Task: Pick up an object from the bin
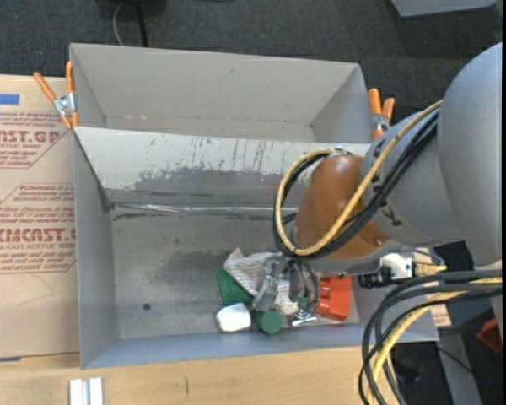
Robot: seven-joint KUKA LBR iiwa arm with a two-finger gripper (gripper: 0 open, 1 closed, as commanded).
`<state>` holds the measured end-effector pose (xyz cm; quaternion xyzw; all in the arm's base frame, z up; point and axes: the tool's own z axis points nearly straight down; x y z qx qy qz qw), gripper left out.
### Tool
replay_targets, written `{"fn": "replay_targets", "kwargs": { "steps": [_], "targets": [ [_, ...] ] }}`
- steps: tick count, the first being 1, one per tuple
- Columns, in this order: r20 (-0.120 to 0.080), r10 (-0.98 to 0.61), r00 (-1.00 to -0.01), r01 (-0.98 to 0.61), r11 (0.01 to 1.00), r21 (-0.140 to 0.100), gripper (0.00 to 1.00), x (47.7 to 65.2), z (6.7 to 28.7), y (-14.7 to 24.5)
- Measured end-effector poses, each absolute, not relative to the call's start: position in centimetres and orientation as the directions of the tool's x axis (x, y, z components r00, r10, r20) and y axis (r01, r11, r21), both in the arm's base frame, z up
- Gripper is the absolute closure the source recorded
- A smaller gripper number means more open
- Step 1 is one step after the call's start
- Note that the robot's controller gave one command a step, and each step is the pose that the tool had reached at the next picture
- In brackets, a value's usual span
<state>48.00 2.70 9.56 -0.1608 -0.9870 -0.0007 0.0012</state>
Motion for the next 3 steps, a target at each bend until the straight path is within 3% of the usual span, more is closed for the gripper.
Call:
{"fn": "replay_targets", "kwargs": {
  "steps": [3],
  "targets": [
    [0.001, 0.317, -0.948, 0.317, 0.948, 0.002, 1.00, 48.0, 14.9, 2.7]
  ]
}}
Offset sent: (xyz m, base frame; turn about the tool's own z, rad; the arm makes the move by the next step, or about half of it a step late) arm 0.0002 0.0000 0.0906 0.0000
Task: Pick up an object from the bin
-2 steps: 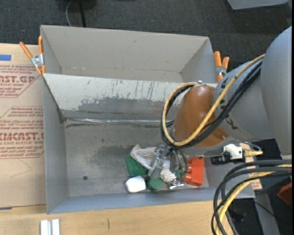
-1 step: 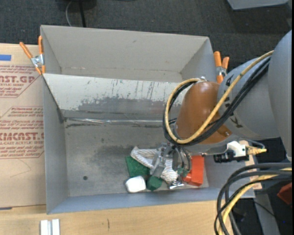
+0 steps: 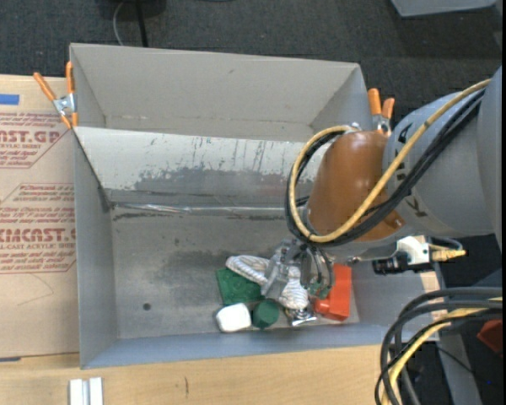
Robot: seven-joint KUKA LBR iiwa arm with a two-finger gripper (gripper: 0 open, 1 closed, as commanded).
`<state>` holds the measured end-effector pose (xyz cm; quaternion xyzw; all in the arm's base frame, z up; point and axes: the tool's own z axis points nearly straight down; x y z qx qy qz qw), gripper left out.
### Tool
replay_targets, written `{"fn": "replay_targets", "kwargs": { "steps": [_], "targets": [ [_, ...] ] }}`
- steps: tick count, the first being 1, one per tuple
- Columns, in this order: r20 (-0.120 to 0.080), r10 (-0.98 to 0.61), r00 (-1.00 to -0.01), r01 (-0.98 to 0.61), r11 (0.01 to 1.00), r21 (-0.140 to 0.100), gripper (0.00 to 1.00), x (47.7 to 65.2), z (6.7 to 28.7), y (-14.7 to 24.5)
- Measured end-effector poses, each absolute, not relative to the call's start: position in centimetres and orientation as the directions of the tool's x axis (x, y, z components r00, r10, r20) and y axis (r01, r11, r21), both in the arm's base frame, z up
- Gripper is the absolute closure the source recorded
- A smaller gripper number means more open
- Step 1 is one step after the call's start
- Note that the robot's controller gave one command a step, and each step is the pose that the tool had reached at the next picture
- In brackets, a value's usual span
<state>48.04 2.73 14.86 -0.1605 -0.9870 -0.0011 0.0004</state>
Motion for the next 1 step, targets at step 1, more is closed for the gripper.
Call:
{"fn": "replay_targets", "kwargs": {
  "steps": [1],
  "targets": [
    [-0.003, 0.317, -0.949, 0.317, 0.949, 0.004, 1.00, 48.17, 15.79, 2.75]
  ]
}}
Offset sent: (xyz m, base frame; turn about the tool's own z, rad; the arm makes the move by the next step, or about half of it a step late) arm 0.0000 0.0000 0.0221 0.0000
